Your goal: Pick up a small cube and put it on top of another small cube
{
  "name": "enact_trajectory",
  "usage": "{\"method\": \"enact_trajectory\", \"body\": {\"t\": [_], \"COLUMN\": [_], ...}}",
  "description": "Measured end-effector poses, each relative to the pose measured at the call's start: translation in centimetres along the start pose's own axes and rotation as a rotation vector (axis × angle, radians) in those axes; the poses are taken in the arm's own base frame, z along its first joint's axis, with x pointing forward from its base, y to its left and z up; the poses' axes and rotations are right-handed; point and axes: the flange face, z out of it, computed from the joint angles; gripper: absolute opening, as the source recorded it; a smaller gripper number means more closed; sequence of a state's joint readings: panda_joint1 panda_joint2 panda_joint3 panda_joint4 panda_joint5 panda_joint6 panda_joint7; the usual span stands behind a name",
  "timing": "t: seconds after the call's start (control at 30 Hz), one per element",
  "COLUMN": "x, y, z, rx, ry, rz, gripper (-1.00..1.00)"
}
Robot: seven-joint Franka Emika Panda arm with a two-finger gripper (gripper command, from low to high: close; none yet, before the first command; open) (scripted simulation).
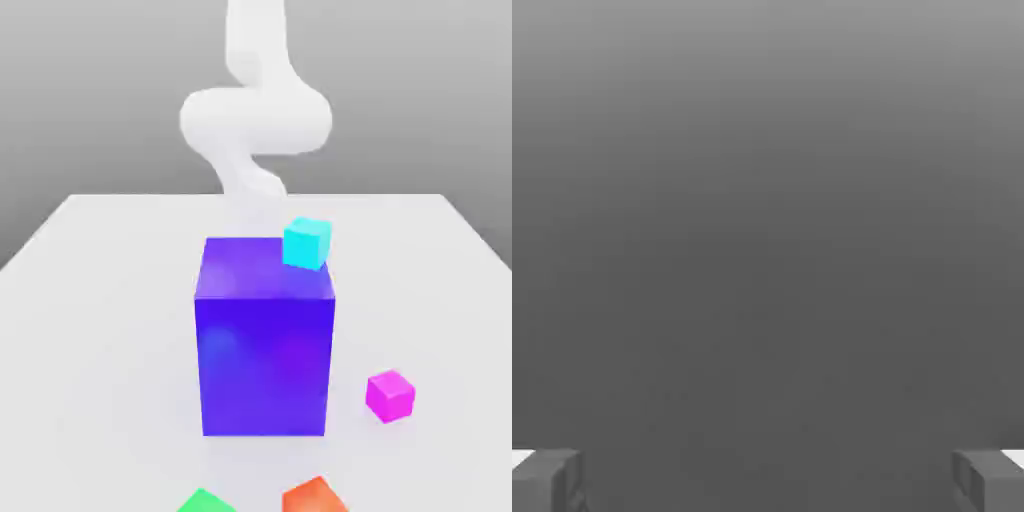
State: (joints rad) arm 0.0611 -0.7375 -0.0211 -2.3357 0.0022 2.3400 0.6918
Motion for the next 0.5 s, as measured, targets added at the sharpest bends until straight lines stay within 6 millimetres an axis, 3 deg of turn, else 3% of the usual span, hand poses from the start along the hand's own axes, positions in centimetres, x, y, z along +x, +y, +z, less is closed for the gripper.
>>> {"method": "enact_trajectory", "body": {"t": [0.23, 0.5], "x": [-5.6, -15.4], "y": [-1.0, -0.5], "z": [11.7, 22.2], "rx": [-0.002, 0.028], "ry": [-0.199, -0.409], "rz": [-0.378, -0.812], "gripper": [0.00, 0.00]}}
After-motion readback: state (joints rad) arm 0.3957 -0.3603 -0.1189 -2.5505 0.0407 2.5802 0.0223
